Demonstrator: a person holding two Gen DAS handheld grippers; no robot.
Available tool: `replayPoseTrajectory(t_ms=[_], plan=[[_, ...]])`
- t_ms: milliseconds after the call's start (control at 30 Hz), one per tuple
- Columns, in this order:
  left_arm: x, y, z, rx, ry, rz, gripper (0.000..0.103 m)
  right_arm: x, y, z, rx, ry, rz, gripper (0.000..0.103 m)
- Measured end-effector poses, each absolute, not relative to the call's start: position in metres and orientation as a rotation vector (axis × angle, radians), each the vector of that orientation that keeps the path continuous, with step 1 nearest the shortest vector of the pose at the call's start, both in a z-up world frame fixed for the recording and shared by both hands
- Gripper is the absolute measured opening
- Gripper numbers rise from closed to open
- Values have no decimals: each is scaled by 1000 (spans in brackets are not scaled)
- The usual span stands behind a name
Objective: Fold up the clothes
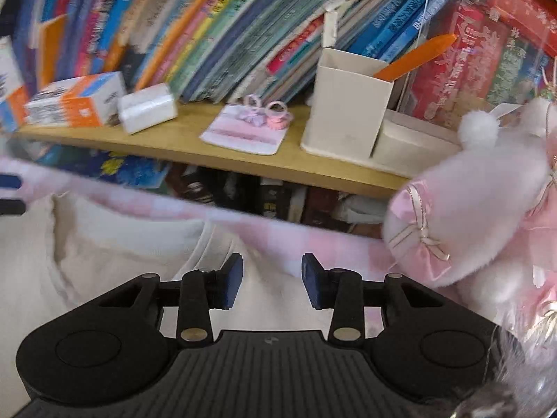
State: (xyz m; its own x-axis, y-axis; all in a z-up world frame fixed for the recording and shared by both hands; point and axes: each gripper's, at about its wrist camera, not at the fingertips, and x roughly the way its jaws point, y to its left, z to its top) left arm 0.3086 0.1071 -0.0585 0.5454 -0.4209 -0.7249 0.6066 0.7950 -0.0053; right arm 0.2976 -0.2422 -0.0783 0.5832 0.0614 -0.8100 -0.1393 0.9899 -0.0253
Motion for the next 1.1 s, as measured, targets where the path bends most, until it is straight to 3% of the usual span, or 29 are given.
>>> replayPoseTrajectory(t_ms=[133, 233, 367, 467, 833, 900, 1100], plan=[[312, 96, -70, 323, 823, -650, 42, 293, -244, -81, -100, 960, 164, 35], [319, 94, -72, 281, 827, -650, 2, 294, -243, -82, -74, 961, 162, 34], [321, 94, -72, 292, 820, -654, 2, 294, -233, -81, -80, 977, 159, 14], [332, 97, -73, 266, 821, -615, 2, 298, -223, -82, -92, 964, 135, 9], [360, 91, -75, 209, 832, -506, 4, 319, -216, -85, -15, 901, 0, 11], [355, 90, -71, 207, 833, -479, 10, 315, -217, -84, -1, 897, -5, 21], [305, 108, -39, 133, 748, -528, 21, 258, -227, -63, 59, 848, 26, 32]])
